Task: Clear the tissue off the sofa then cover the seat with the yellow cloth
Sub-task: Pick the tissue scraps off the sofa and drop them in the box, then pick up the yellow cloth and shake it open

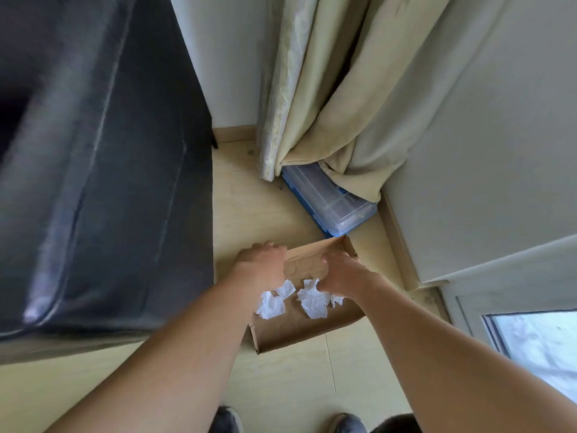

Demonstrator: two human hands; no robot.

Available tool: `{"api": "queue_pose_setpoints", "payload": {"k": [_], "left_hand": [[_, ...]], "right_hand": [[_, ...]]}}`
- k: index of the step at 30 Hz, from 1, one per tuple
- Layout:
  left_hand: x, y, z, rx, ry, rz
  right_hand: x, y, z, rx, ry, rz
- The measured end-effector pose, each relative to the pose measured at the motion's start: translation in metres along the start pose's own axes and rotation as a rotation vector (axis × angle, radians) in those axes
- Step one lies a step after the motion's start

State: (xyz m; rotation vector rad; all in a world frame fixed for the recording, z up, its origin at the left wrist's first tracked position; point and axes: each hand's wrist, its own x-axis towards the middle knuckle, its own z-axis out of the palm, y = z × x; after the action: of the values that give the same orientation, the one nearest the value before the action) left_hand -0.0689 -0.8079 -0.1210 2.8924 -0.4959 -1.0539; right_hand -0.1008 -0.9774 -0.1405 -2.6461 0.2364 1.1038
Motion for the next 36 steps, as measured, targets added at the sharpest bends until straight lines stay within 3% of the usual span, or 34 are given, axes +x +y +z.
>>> {"api": "queue_pose_setpoints", "payload": {"k": [11,14,25,36], "left_hand": [[-0.291,0.023,-0.311,-0.020,0.001,0.044],[-0.359,0.024,-0.366,-0.090,-0.017,0.031],[-0.444,0.026,-0.368,0.045,-0.015,0.080],[-0.490,-0.014,-0.366,-0.122,0.063,-0.089]], "right_hand": [[-0.345,-0.087,-0.247,0.097,0.017,0.080],[-0.416,-0.112,-0.289,0.078,0.050,0.062],[-0.501,-0.154,-0.274,0.155,0.073,0.115],[-0.508,-0.189,-0.276,0.043,0.031,-0.002]]}}
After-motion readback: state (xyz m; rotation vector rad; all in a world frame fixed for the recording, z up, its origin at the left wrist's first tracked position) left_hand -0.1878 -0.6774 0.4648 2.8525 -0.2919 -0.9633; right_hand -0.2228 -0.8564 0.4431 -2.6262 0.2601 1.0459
